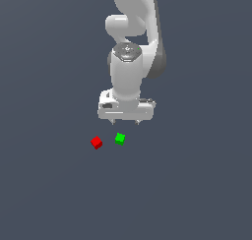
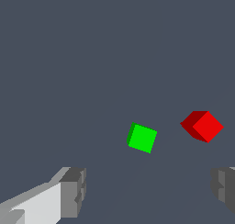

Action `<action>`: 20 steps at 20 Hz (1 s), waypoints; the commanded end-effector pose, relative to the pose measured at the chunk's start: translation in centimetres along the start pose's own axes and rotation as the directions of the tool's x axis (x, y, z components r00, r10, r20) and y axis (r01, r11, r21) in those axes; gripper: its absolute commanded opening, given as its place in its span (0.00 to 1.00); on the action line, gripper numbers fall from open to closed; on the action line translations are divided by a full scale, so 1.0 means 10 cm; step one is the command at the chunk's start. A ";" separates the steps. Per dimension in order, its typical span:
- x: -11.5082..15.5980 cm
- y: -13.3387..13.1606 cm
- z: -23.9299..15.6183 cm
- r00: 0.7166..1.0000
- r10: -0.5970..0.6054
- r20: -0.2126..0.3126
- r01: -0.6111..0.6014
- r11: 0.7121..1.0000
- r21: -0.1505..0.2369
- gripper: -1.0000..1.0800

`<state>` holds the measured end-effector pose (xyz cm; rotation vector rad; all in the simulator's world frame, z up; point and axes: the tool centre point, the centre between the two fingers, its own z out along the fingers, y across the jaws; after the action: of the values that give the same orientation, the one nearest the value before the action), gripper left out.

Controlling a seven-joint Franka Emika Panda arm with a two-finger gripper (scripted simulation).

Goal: Stack the red cube on top of the green cube.

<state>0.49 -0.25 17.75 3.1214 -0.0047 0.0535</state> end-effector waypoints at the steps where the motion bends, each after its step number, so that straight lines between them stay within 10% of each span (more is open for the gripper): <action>1: 0.00 0.00 0.00 1.000 0.000 0.000 0.000 1.000 0.000 0.96; 20: -0.08 0.33 0.25 0.985 -0.175 0.005 0.175 0.985 0.008 0.96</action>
<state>-0.18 -3.08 15.64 3.1172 0.2302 0.0441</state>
